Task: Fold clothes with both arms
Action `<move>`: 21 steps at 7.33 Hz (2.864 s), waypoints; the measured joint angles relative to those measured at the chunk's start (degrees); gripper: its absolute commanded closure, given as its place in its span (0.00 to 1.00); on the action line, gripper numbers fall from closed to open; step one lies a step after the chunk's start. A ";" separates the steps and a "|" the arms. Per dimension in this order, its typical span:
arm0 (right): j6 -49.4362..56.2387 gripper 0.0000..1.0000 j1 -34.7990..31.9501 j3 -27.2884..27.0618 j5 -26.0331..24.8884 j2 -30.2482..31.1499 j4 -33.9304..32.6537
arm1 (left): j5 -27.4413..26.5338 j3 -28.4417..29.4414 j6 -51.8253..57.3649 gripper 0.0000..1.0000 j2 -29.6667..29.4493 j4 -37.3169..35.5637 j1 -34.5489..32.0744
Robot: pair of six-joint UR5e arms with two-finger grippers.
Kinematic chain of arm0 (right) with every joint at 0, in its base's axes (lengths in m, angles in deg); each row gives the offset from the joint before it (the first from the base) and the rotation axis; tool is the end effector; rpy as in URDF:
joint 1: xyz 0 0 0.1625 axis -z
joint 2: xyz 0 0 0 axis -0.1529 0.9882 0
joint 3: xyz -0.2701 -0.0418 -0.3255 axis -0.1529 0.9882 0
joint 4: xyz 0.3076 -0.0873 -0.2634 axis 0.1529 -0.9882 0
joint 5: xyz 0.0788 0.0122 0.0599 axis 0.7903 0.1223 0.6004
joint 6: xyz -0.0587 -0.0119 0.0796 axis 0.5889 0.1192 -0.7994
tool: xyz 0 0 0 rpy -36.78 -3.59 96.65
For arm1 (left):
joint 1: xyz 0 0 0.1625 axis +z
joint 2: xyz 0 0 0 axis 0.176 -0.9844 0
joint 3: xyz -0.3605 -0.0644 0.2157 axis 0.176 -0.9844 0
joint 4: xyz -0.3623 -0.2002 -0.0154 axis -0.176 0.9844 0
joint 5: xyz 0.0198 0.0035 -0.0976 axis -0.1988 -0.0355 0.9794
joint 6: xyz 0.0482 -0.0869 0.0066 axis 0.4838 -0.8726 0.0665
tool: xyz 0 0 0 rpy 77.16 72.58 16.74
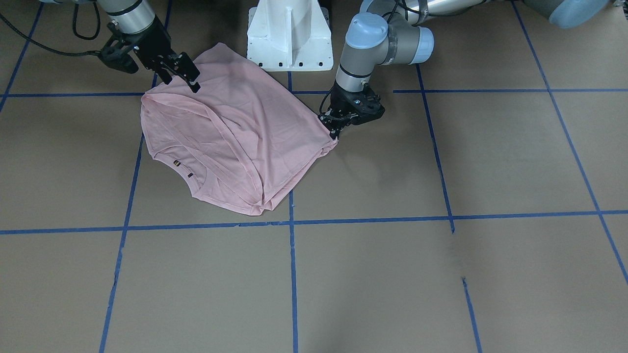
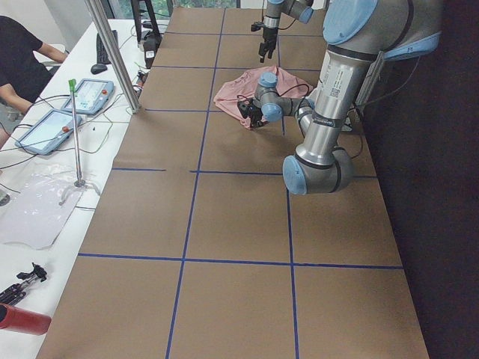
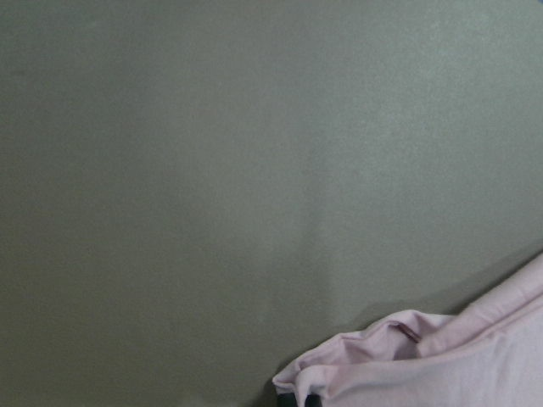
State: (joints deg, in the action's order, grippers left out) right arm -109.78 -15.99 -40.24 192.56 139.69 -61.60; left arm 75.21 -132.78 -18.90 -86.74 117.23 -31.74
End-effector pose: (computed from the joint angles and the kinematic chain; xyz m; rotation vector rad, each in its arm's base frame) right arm -0.3589 -0.2857 0.3158 -0.1533 -0.9965 0.5298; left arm 0.5535 -0.3542 0.2779 0.0015 0.9758 -0.5172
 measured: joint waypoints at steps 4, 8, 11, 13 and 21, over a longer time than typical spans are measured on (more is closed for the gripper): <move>-0.08 0.00 -0.23 0.02 -0.35 -0.83 0.06 | 0.04 6.63 11.25 1.00 -5.33 -0.74 -11.58; -0.16 0.00 -1.61 0.12 -0.57 -1.04 0.09 | 0.04 39.10 16.18 0.65 -20.99 19.78 -22.52; -0.28 0.00 -2.00 6.05 -2.18 -10.00 -0.24 | 1.35 35.58 18.70 0.65 -16.70 23.87 -24.31; -0.35 0.09 -0.80 15.08 -3.37 -19.40 -0.75 | 5.11 25.79 18.74 0.64 -9.97 23.63 -24.42; -4.03 0.56 7.85 26.06 -9.29 -24.72 -0.96 | 6.45 22.33 17.80 0.64 -7.83 23.55 -24.19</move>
State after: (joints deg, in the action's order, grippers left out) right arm -113.81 -8.13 -14.18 183.27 114.98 -62.56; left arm 81.66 -110.46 -1.09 -94.57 140.78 -55.93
